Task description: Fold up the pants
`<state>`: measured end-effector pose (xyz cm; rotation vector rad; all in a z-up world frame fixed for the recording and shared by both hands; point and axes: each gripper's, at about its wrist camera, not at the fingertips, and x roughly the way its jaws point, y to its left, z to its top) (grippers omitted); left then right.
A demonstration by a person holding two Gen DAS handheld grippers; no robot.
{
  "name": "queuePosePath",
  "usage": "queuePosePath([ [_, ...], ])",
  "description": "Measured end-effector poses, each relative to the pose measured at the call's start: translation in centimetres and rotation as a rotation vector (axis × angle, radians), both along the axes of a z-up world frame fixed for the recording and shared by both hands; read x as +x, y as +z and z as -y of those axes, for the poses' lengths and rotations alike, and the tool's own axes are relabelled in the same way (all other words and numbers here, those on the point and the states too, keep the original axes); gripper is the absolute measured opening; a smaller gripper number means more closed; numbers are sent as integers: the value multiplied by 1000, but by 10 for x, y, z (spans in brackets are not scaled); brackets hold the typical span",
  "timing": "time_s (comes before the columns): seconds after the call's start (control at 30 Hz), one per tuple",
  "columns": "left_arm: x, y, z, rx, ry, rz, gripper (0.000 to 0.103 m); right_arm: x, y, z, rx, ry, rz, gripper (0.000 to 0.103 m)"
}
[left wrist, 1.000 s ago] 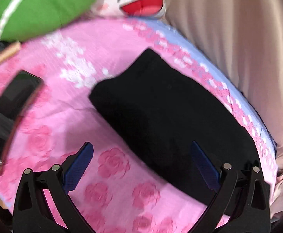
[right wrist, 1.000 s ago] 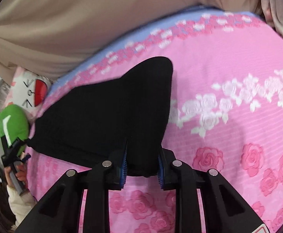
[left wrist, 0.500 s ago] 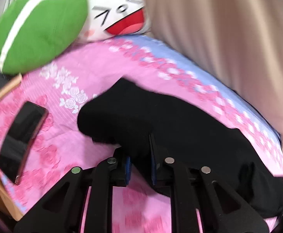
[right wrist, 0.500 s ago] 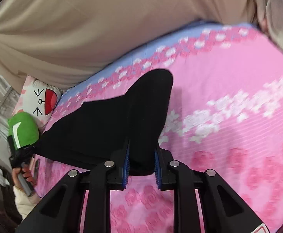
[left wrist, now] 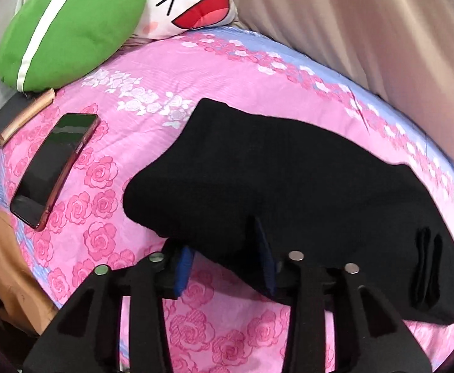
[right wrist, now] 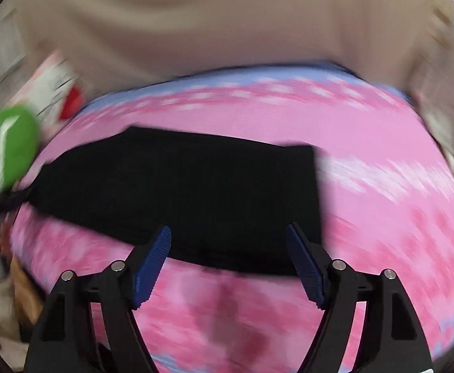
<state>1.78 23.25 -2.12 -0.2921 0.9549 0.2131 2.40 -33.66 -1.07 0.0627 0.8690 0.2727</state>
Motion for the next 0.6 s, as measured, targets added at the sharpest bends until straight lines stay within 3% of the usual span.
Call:
queuePosePath([
  [0.1,3,-4,-5,-44,-15,6,47,14,-10,-86,-22,212,0,74],
  [0.23,13,-8,-7,-51,-42,24,52,44,-42,-153,-142,296,-16,71],
  [0.27,16,-8,-9,-50,-48,30,52,53,-53,-161,-151,289,-28,62],
  [0.3,17,-7,-11,-56,-48,32,52,60,-56,-163,-149,274,-34,46],
  [0.33,19,-6,-15,-76,-53,39,52,66,-52,-160,-135,246,-34,19],
  [0.4,19,-3,-22,-101,-72,52,52,71,-24,-144,7,197,-18,16],
  [0.47,18,-5,-25,-112,-104,68,52,73,-12,-145,19,184,18,20],
  [0.53,19,-12,-26,-103,-137,53,52,90,-33,-157,-53,220,-73,43],
  [0.6,9,-9,-24,-100,-195,49,53,97,-40,-165,-69,201,-123,47],
])
